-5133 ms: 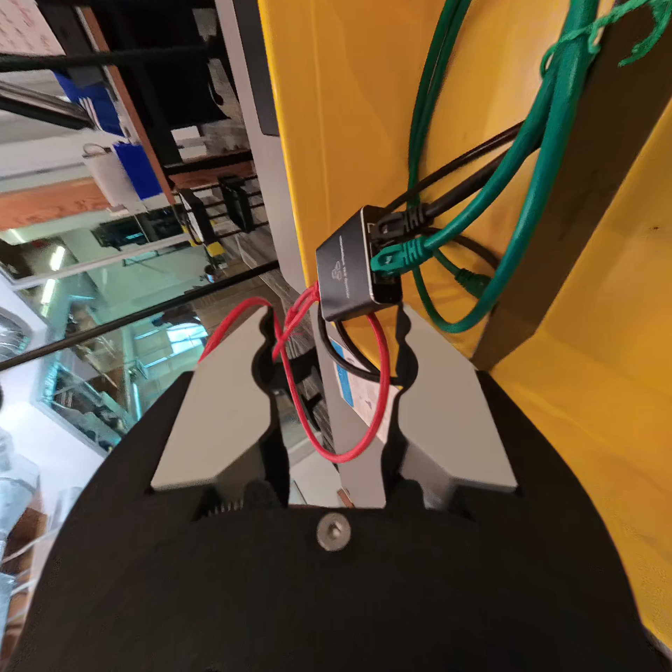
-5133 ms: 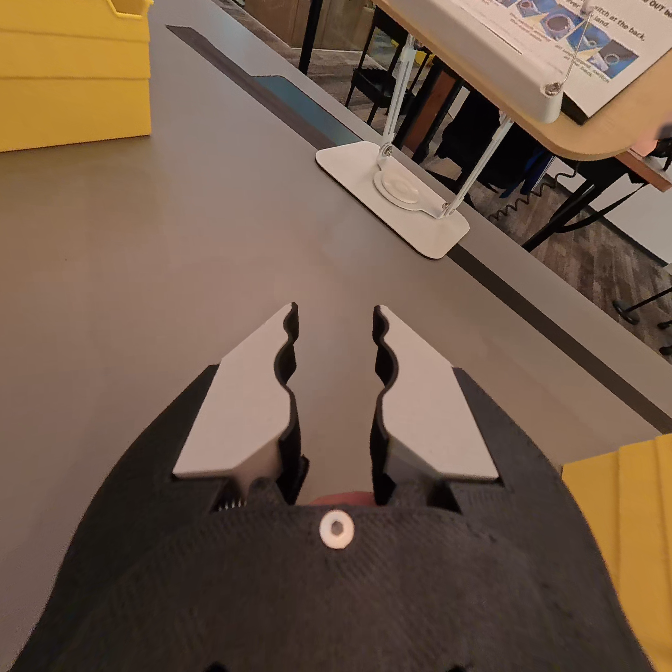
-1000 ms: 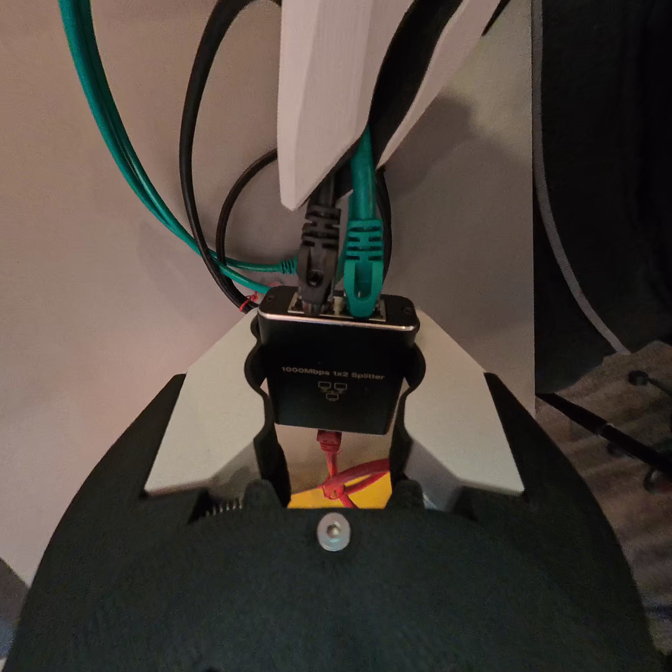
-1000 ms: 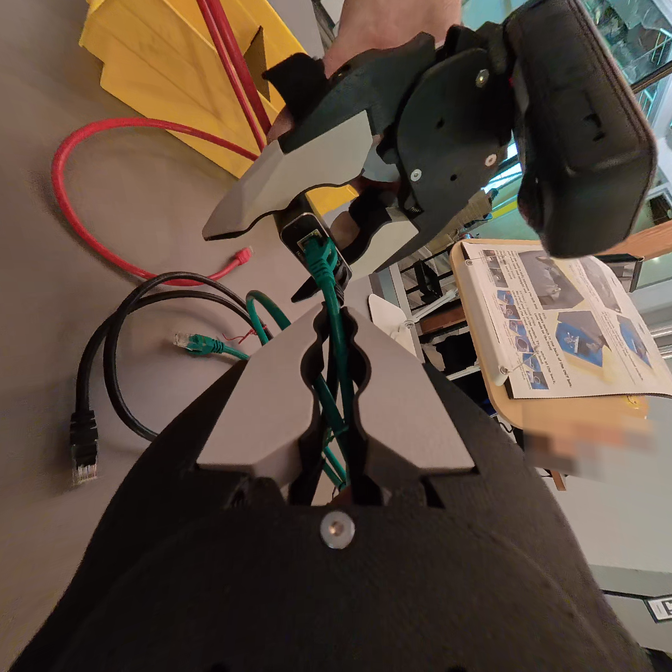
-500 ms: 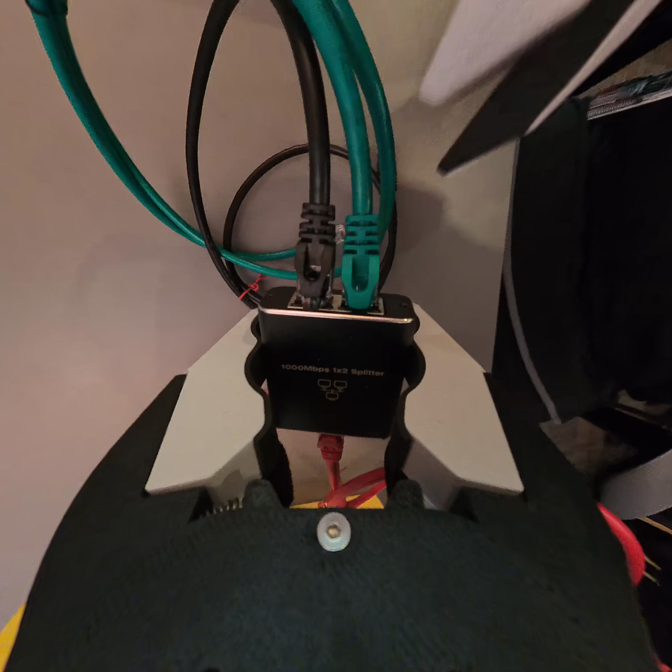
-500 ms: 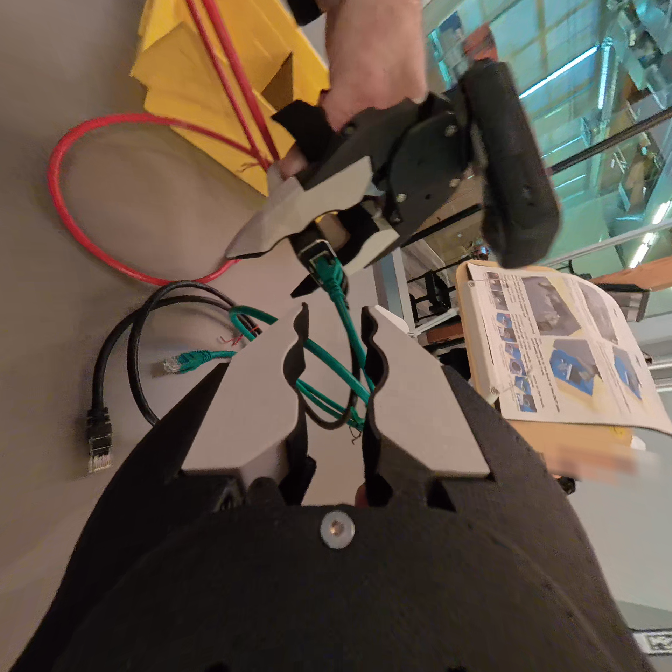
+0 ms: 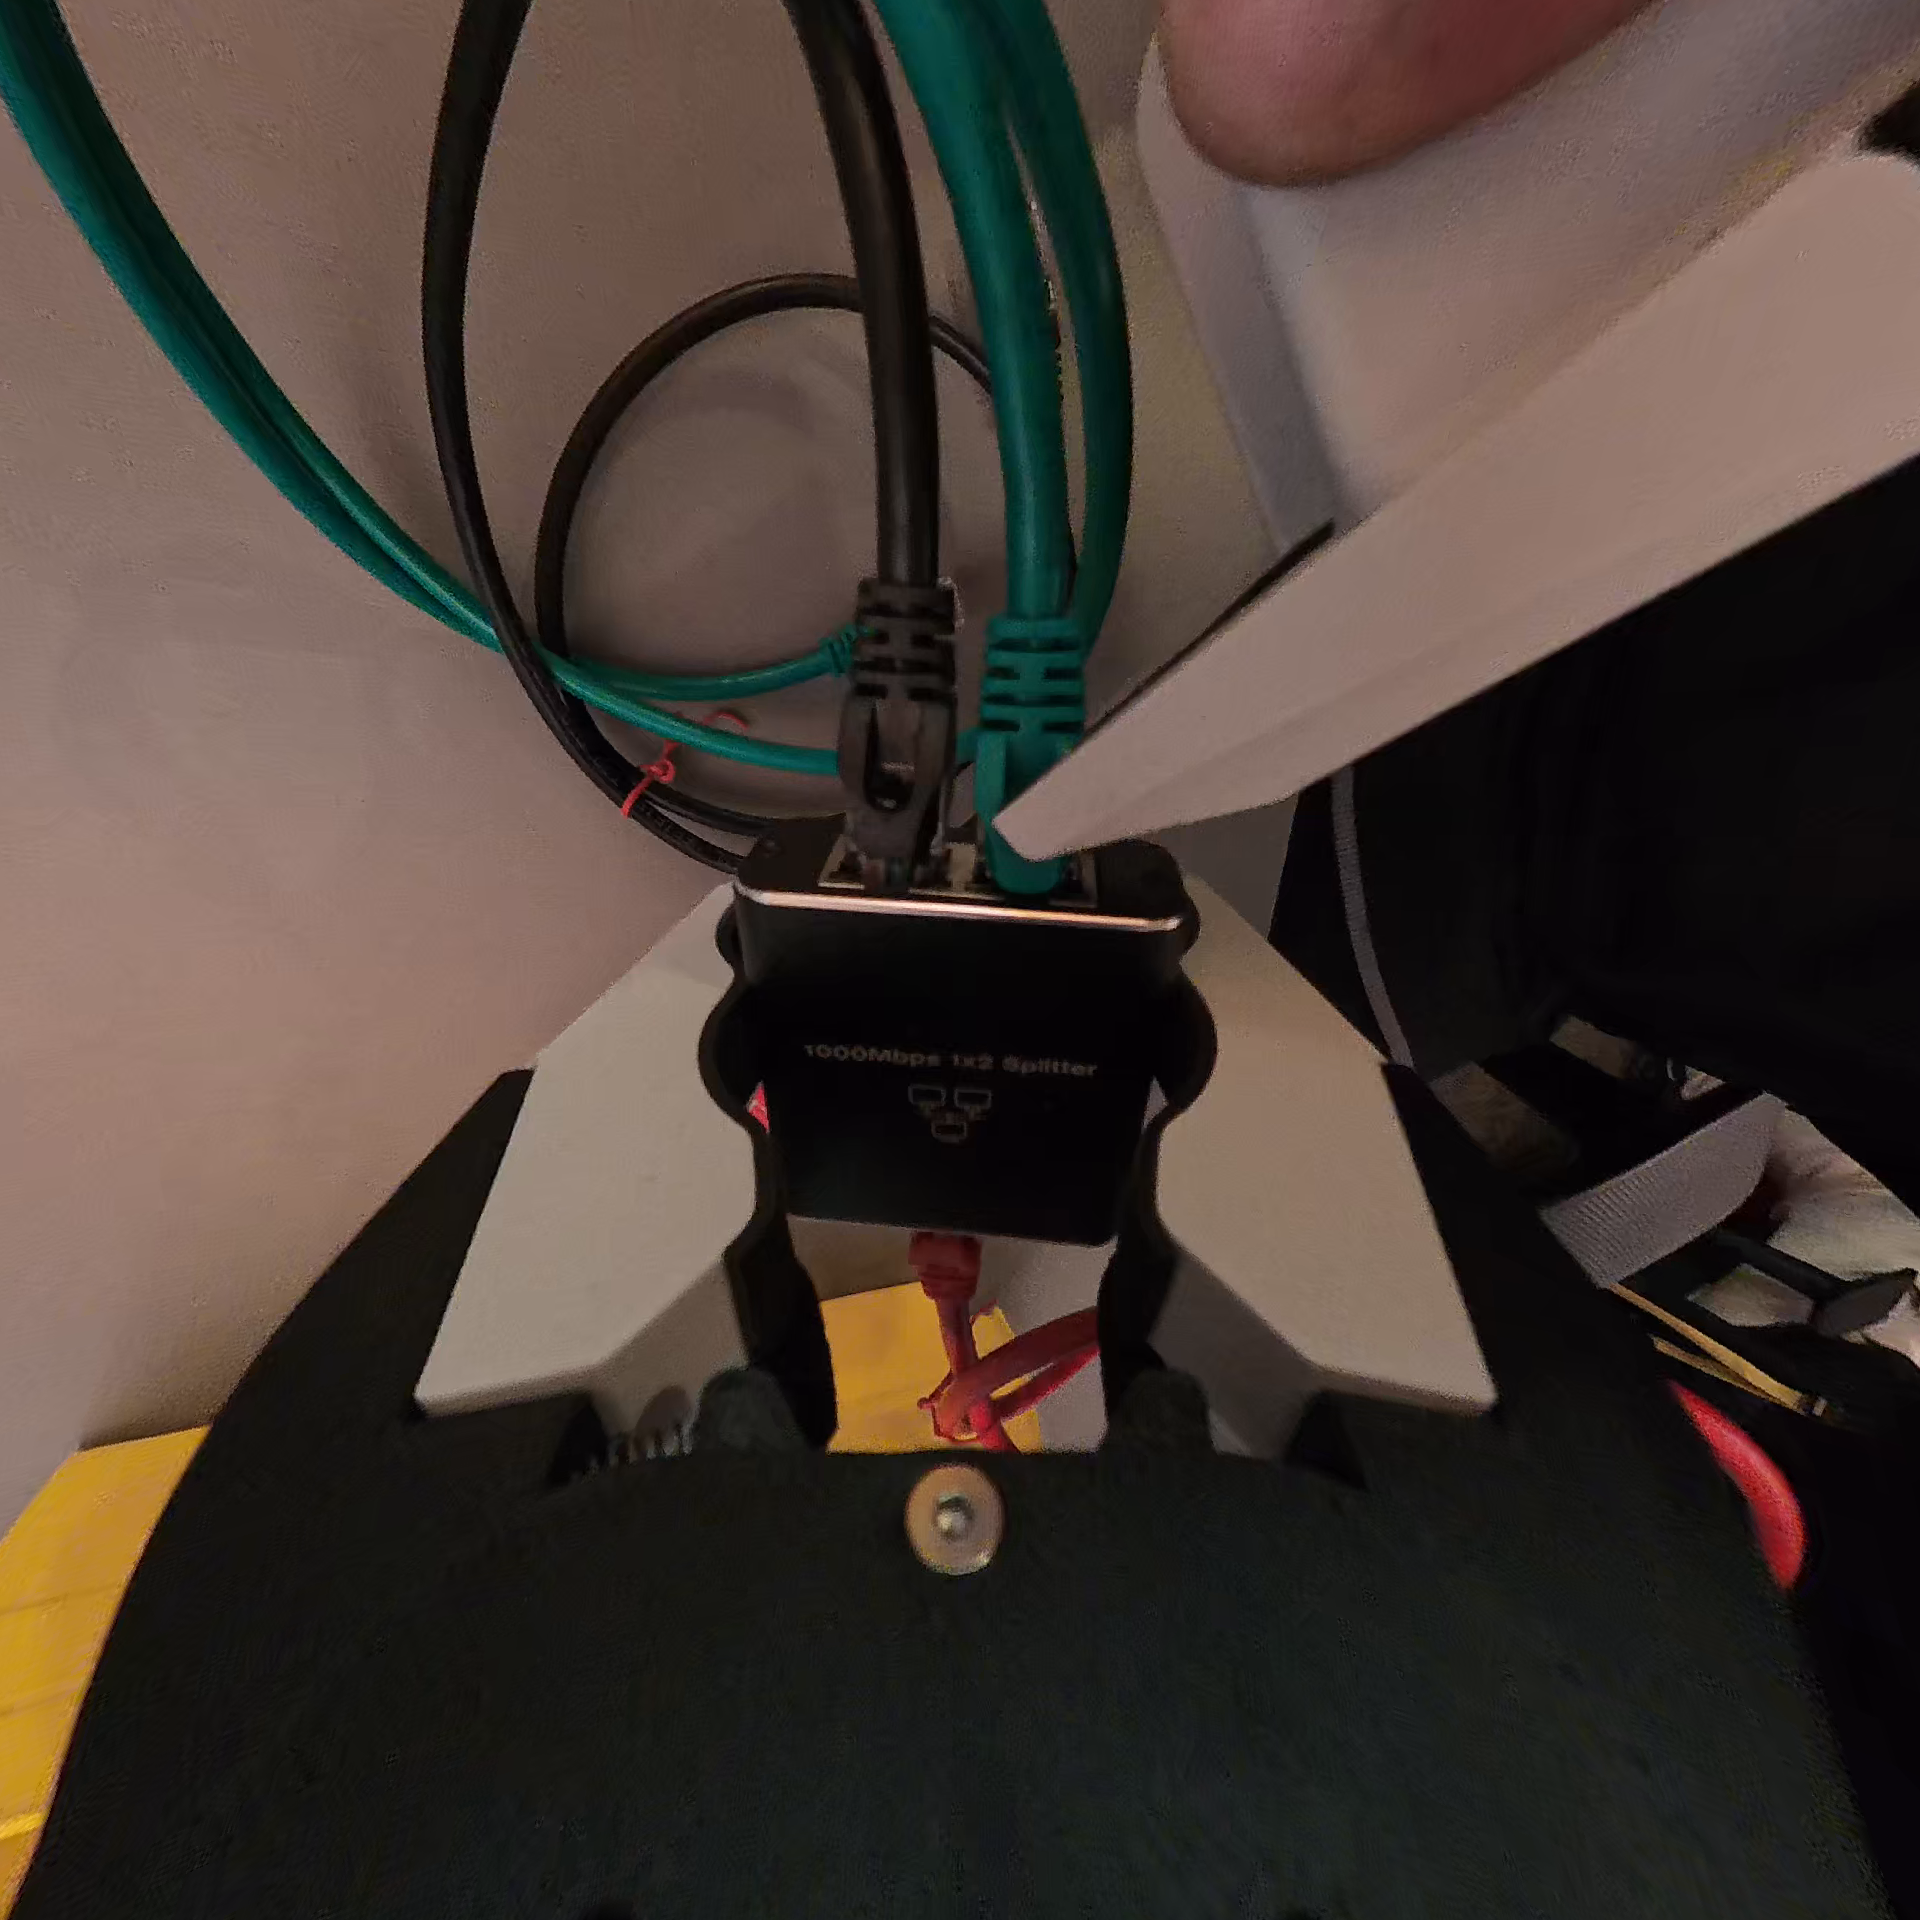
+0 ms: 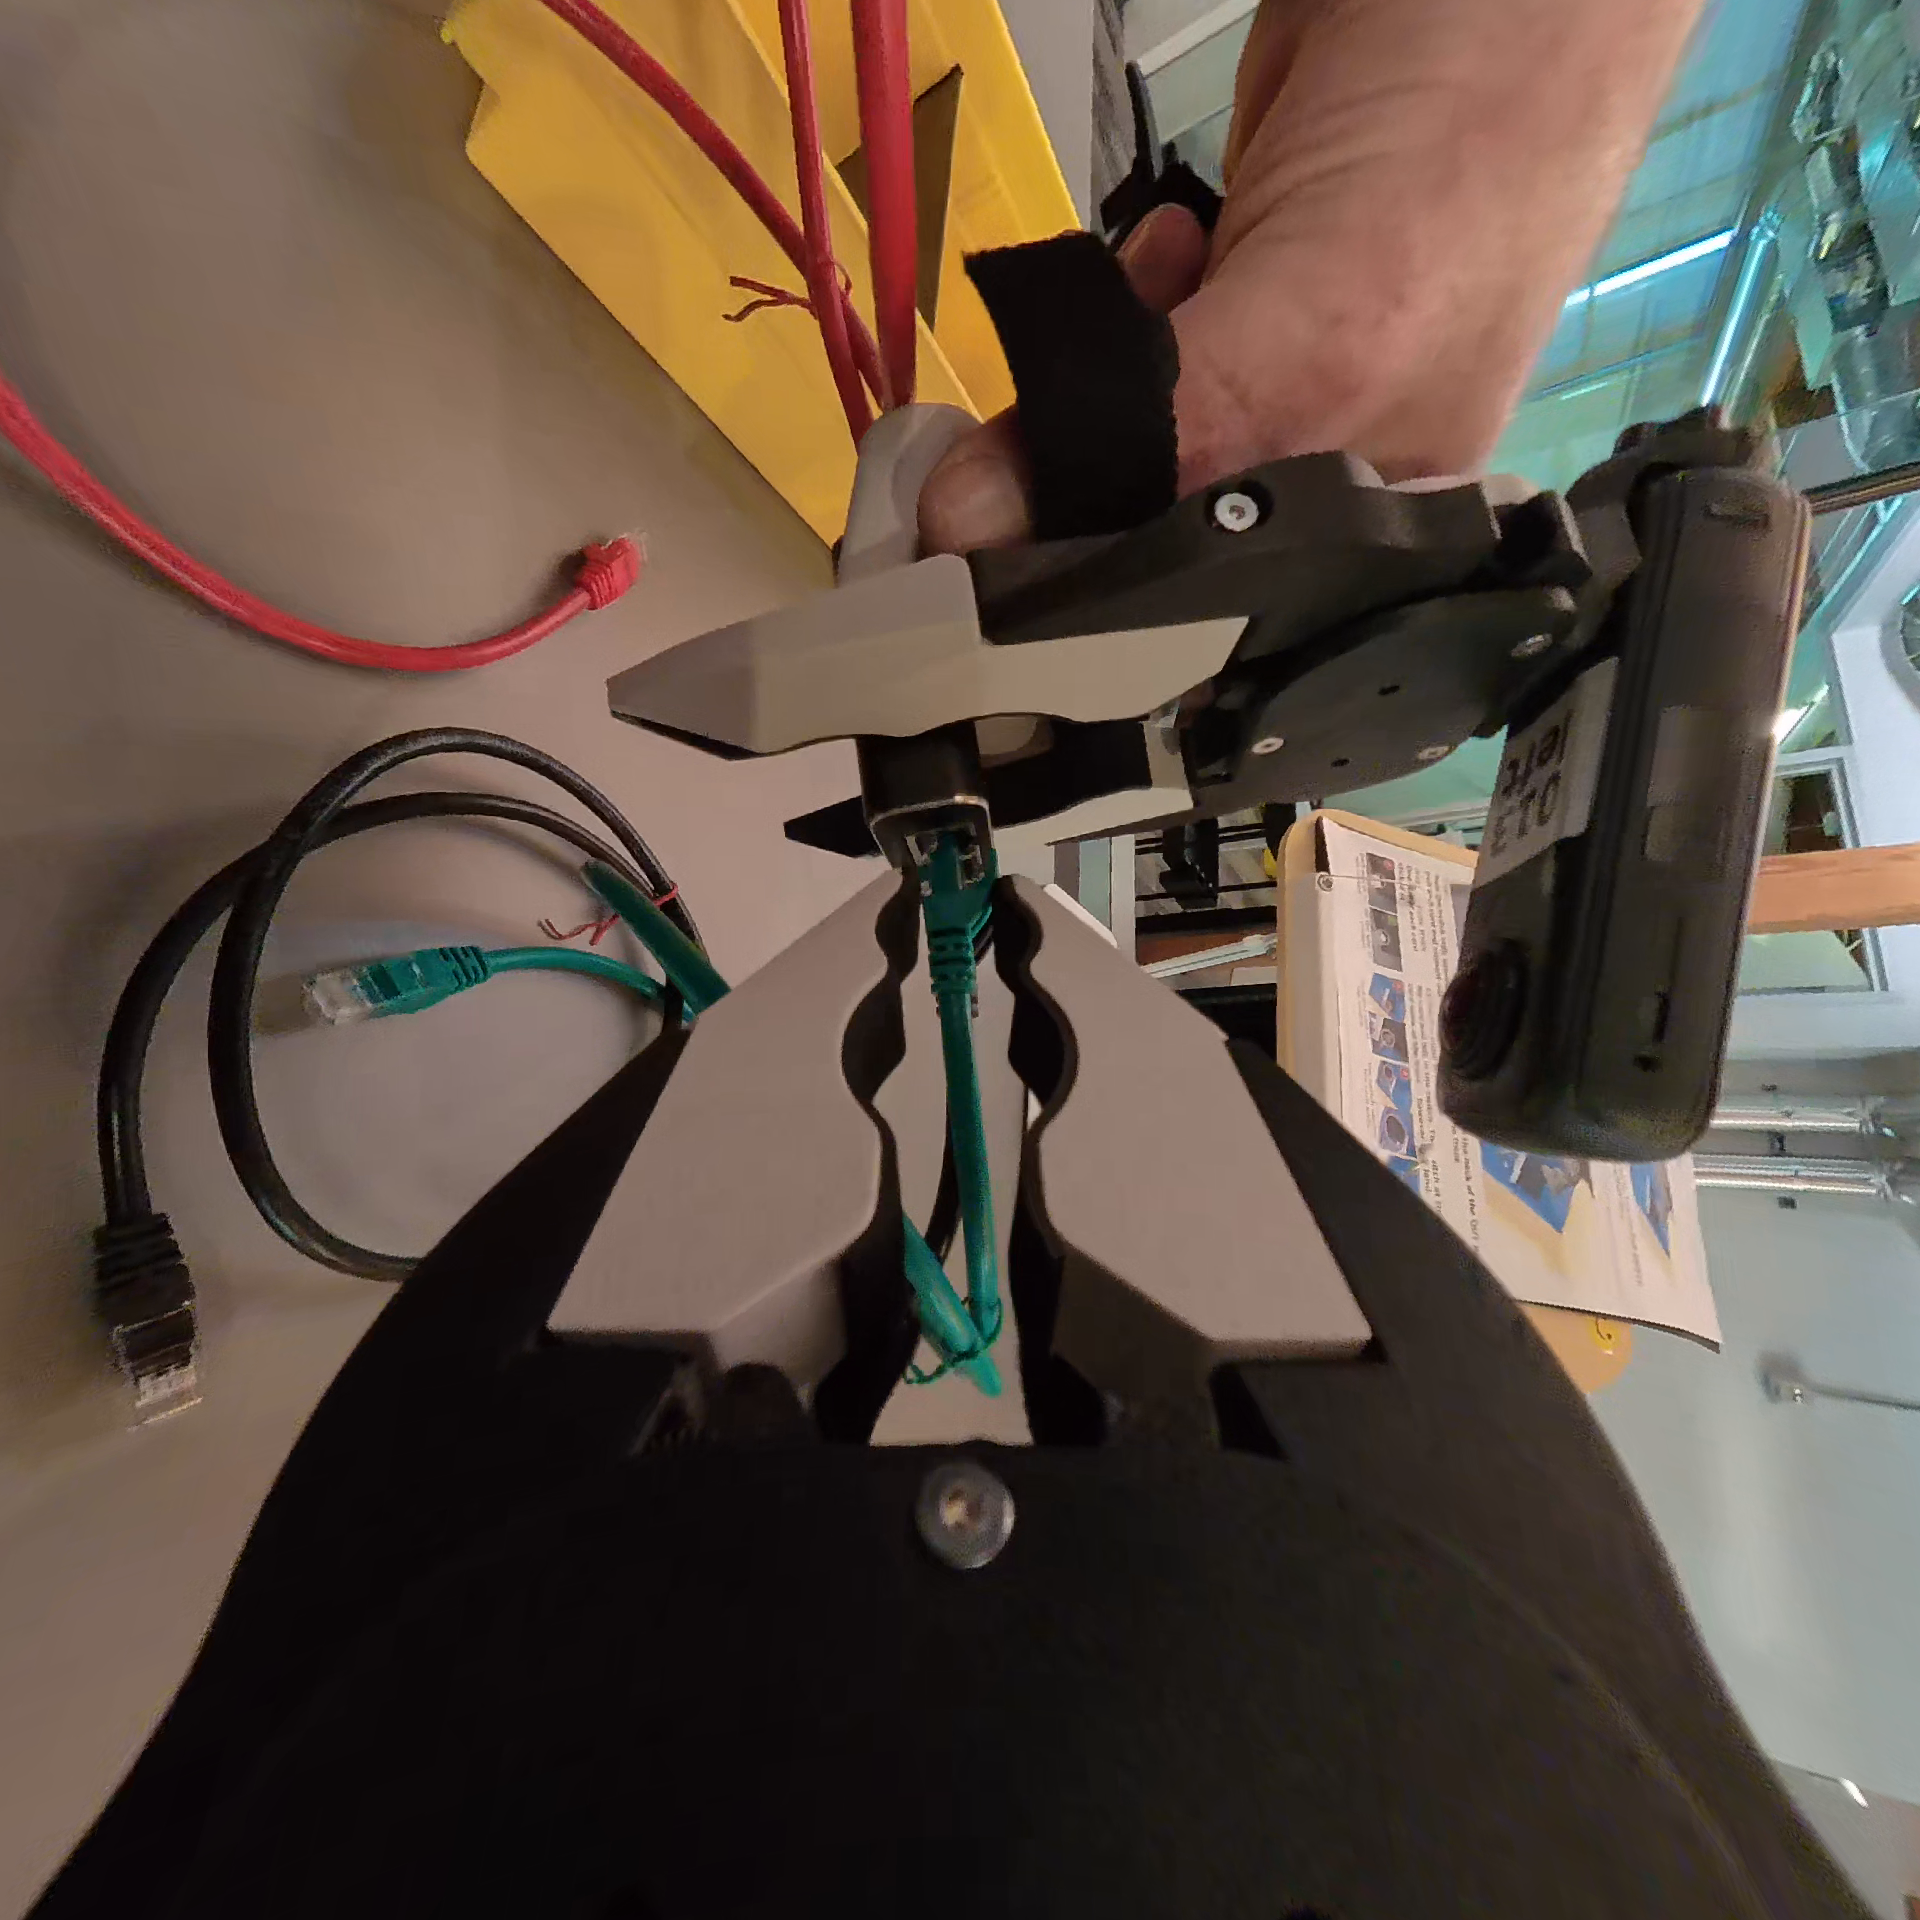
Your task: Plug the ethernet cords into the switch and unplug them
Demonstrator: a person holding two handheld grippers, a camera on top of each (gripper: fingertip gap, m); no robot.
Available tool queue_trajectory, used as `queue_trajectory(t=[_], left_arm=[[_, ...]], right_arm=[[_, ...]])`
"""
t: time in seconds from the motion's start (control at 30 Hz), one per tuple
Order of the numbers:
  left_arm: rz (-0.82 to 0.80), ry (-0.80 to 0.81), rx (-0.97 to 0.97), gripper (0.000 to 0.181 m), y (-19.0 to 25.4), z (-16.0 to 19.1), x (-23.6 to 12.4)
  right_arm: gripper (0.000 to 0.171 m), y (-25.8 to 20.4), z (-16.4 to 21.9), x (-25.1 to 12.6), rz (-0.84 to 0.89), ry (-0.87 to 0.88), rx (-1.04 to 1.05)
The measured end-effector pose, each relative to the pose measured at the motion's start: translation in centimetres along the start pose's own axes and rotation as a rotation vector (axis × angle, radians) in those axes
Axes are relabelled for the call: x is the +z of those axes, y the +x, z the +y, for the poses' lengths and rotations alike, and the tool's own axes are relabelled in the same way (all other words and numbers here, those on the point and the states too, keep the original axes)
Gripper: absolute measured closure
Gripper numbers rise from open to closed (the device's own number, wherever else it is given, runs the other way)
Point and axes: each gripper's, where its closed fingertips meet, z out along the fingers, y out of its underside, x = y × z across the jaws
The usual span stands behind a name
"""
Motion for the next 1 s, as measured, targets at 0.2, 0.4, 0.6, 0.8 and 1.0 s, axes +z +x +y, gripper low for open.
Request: queue_trajectory(t=[0.2, 0.4, 0.6, 0.8, 1.0], left_arm=[[0.018, -0.05, 0.013, 0.108, 0.4, 0.1, 0.0], [0.041, -0.071, 0.028, 0.108, 0.7, 0.1, 0.3], [0.05, -0.08, 0.026, 0.108, 0.5, 0.3, 0.8], [0.072, -0.079, 0.042, 0.107, 0.8, 0.4, 1.0], [0.117, -0.051, 0.033, 0.107, 1.0, 0.4, 1.3]], right_arm=[[0.153, -0.5, -0.2, 0.2, -0.015, 0.016, -0.001], [0.159, -0.9, -0.3, 0.0, -0.058, 0.007, -0.003], [0.159, -1.4, -0.1, 0.3, -0.087, -0.007, 0.014], [0.16, -1.7, -0.3, 0.2, -0.118, -0.01, 0.025], [0.161, -2.3, -0.3, 0.2, -0.146, -0.05, 0.002]])
